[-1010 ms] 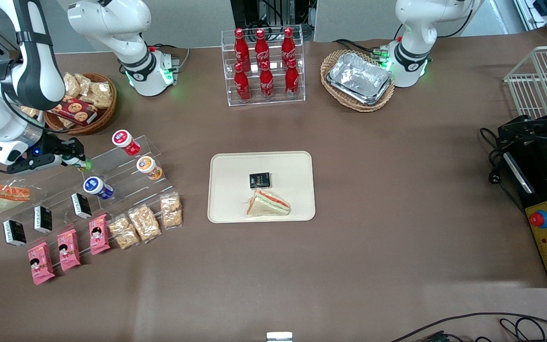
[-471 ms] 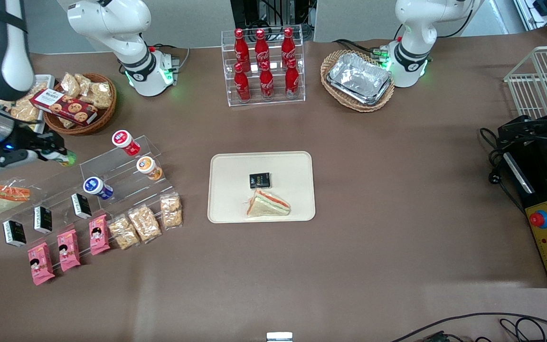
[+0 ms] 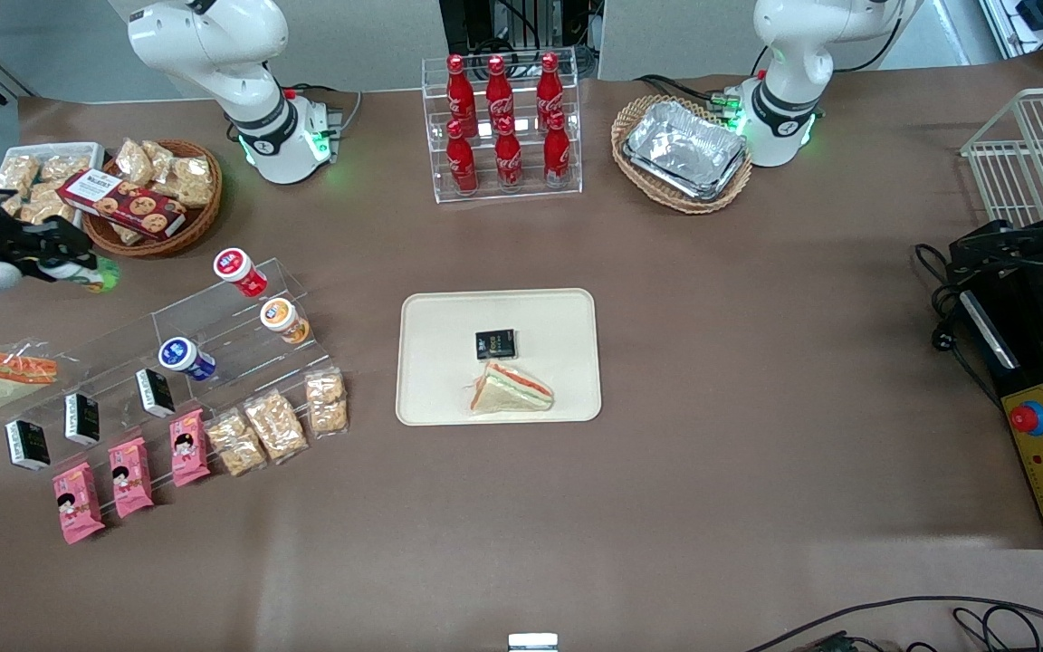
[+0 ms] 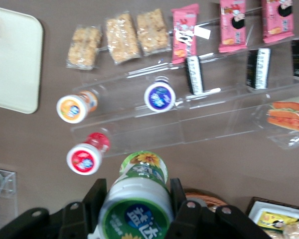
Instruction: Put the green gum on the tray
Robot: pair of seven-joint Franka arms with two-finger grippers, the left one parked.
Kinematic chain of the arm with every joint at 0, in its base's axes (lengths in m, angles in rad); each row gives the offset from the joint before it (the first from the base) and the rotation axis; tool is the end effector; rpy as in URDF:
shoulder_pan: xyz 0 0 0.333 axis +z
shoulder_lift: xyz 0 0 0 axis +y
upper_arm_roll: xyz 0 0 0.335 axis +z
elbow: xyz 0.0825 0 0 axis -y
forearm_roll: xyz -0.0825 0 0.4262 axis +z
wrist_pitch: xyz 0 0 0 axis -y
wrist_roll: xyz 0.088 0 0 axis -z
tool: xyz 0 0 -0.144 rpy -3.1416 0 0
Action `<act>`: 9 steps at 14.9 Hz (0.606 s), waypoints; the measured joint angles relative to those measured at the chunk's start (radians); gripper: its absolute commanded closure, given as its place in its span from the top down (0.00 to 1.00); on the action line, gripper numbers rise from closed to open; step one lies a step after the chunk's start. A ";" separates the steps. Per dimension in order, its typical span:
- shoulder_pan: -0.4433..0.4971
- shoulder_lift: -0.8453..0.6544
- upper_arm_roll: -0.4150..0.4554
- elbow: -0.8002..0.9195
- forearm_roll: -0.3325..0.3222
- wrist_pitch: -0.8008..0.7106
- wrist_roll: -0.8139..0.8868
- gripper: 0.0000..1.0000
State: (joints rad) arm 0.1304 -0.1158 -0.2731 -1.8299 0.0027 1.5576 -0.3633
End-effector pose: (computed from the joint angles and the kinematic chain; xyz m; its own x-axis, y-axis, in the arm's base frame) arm 0.5360 -0.0821 0.5377 0.9642 0.2266 -0.1375 0.2159 -0.9724 -0.0885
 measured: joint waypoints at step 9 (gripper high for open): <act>0.407 0.149 0.012 0.023 0.176 0.097 0.512 0.31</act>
State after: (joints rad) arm 0.5371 0.0335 -0.2610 -1.8069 0.1786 1.6549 0.1486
